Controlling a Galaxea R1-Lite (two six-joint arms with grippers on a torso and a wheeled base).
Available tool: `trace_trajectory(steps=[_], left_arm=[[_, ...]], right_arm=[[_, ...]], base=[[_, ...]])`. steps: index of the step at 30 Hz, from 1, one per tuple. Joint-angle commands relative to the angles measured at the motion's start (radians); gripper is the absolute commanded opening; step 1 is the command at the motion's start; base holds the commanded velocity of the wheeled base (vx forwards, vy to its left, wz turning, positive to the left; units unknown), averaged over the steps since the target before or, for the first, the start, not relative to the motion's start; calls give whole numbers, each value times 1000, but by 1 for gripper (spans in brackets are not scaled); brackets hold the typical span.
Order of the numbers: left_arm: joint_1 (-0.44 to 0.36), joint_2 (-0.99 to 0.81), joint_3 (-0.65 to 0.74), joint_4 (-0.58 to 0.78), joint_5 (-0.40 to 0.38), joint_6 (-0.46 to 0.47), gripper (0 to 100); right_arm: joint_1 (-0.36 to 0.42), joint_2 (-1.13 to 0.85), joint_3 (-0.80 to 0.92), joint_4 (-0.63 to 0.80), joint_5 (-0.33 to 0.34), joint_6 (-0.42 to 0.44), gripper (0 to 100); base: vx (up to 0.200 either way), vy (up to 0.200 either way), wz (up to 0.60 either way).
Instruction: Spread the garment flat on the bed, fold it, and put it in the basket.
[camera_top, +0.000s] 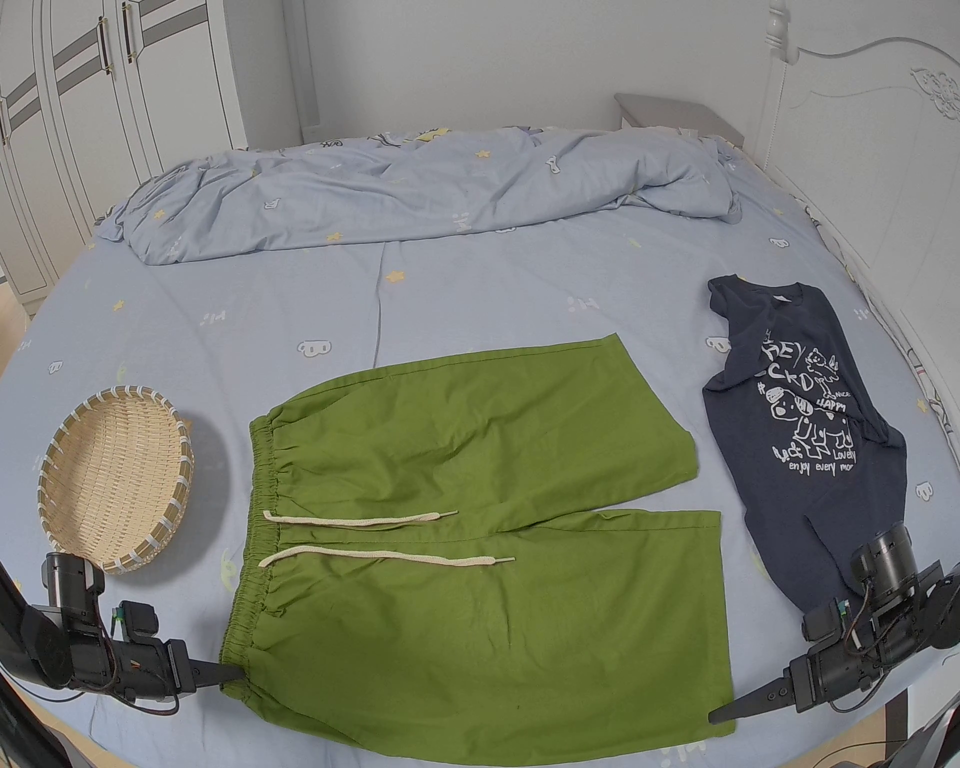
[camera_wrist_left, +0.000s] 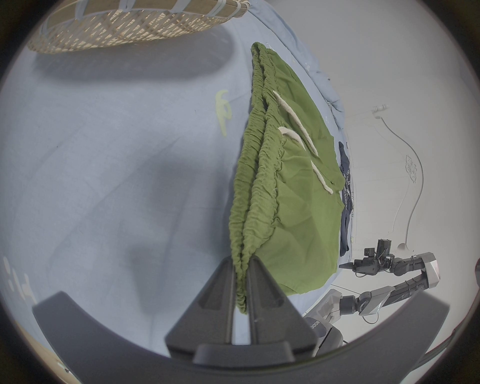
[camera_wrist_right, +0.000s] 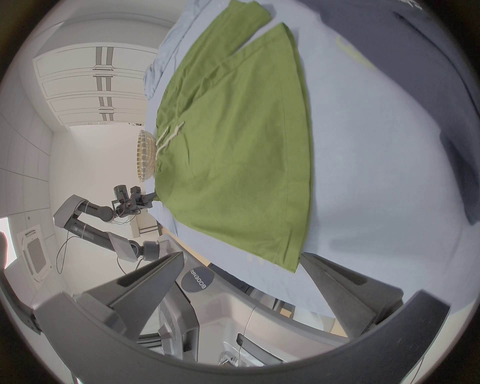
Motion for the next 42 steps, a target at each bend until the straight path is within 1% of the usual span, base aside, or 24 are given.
trace_trajectory(steps=[1, 2, 3, 7, 14, 16, 17, 20, 24, 28, 32, 36, 37, 42], left_arm=[[-3, 2, 1, -1, 1, 0, 0], [-3, 2, 1, -1, 1, 0, 0], [-5, 2, 0, -1, 1, 0, 0], [-9, 3, -2, -1, 1, 0, 0], [-12, 2, 1, -1, 1, 0, 0], [-12, 2, 1, -1, 1, 0, 0], [-15, 2, 1, -1, 1, 0, 0], [-22, 0, 1, -1, 1, 0, 0], [-25, 0, 1, -1, 1, 0, 0], [-25, 0, 1, -1, 3, 0, 0], [-23, -1, 1, -1, 3, 0, 0], [-23, -1, 1, -1, 3, -2, 0], [-23, -1, 1, -1, 3, 0, 0], [-22, -1, 1, -1, 3, 0, 0]], right_arm=[[2, 123, 15, -4, 12, -52, 100], [2, 132, 15, -4, 14, -61, 100], [-1, 159, 15, -6, 12, -89, 100], [-13, 187, 12, -21, 14, -97, 100], [-17, 267, 9, -110, 18, -101, 100], [-17, 271, 6, -118, 29, -100, 100], [-13, 278, 3, -127, 60, -100, 100], [-13, 279, -4, -130, 83, -100, 100], [-18, 288, -10, -147, 95, -100, 100], [-18, 305, 0, -180, 95, -98, 100], [-29, 311, 0, -185, 96, -98, 100], [-63, 311, -4, -185, 150, -100, 100], [-67, 313, -4, -185, 152, -100, 0], [-78, 313, 4, -184, 150, -103, 0]], base=[[0, 0, 0], [0, 0, 0], [0, 0, 0], [0, 0, 0], [0, 0, 0], [0, 0, 0], [0, 0, 0], [0, 0, 0], [0, 0, 0], [0, 0, 0], [0, 0, 0], [0, 0, 0], [0, 0, 0], [0, 0, 0]])
